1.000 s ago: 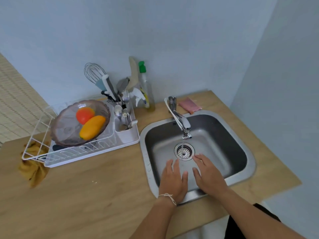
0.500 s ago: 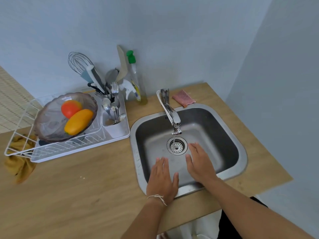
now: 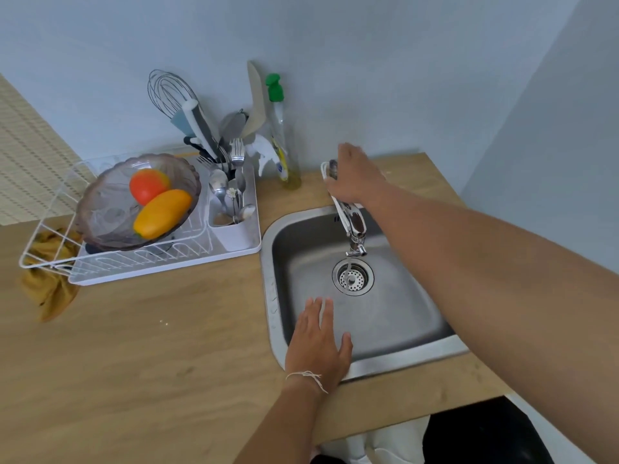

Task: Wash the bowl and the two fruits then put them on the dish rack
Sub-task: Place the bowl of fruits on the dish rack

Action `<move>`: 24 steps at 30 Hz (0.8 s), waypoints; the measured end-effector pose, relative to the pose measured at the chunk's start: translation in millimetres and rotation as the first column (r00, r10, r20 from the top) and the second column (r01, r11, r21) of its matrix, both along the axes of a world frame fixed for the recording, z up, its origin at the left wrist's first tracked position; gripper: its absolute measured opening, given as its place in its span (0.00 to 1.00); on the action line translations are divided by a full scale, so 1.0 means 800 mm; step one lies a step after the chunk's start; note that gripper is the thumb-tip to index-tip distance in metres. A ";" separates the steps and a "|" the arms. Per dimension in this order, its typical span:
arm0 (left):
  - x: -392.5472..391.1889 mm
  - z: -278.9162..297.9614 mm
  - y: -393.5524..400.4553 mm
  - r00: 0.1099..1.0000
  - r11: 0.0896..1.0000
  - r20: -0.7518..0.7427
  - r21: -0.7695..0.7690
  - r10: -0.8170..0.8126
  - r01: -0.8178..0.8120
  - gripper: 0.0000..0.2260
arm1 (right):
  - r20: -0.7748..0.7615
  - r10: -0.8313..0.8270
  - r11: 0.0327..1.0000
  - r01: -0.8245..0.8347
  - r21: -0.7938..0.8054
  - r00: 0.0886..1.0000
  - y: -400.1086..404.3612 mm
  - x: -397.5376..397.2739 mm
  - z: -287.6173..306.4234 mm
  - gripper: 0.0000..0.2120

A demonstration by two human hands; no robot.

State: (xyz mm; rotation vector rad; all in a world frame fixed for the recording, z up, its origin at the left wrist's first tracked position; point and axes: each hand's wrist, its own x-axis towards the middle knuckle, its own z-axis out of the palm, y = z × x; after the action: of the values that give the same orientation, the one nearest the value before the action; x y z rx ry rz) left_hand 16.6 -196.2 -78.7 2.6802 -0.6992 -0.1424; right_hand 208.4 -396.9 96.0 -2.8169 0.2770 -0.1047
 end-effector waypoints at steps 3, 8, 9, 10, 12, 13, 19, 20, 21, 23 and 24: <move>-0.002 0.001 0.000 1.000 1.000 -0.007 -0.003 0.007 -0.007 0.34 | -0.103 -0.005 0.994 -0.006 -0.105 0.995 0.003 0.001 -0.031 0.35; 0.001 -0.003 0.000 1.000 1.000 -0.010 -0.009 0.011 -0.011 0.33 | -0.071 -0.001 0.985 -0.011 -0.173 0.997 -0.002 0.005 -0.048 0.41; 0.002 -0.003 0.000 1.000 1.000 -0.015 -0.003 0.005 -0.005 0.33 | -0.069 0.002 0.983 -0.015 -0.182 0.998 -0.002 0.006 -0.047 0.41; 0.002 -0.003 0.000 1.000 1.000 -0.022 -0.002 0.002 -0.002 0.33 | -0.077 0.001 0.981 -0.016 -0.195 0.997 -0.002 0.006 -0.046 0.42; -0.001 -0.005 0.002 0.999 1.000 -0.031 -0.005 0.010 -0.010 0.33 | -0.136 -0.011 0.973 -0.021 -0.232 0.991 0.002 0.005 -0.047 0.43; -0.001 -0.004 0.003 0.999 1.000 -0.027 -0.010 0.017 -0.017 0.33 | -0.169 -0.028 0.968 -0.015 -0.250 0.985 0.005 0.003 -0.046 0.43; 0.006 0.001 0.000 0.998 1.000 -0.055 0.010 0.019 -0.019 0.33 | -0.142 -0.016 0.961 -0.024 -0.275 0.990 0.005 -0.003 -0.041 0.32; 0.006 0.002 0.000 0.998 1.000 -0.050 0.013 0.028 -0.027 0.33 | -0.118 -0.002 0.967 -0.029 -0.253 0.993 0.006 -0.005 -0.042 0.31; 0.005 0.002 0.000 0.998 0.999 -0.048 0.013 0.033 -0.033 0.33 | -0.098 0.016 0.970 -0.039 -0.239 0.995 0.008 -0.007 -0.042 0.30; 0.004 0.002 0.000 0.998 0.999 -0.055 0.016 0.041 -0.040 0.33 | -0.057 0.043 0.971 -0.055 -0.233 0.997 0.013 -0.012 -0.042 0.30; 0.004 0.002 0.000 0.997 0.999 -0.058 0.014 0.045 -0.044 0.33 | -0.037 0.050 0.973 -0.057 -0.223 0.998 0.014 -0.014 -0.044 0.30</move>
State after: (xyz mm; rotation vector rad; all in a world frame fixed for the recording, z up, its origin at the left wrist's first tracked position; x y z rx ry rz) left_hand 20.2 -195.9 -77.3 2.6902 -0.6225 -0.2135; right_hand 196.9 -385.5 61.1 -3.0499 0.2074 -0.0849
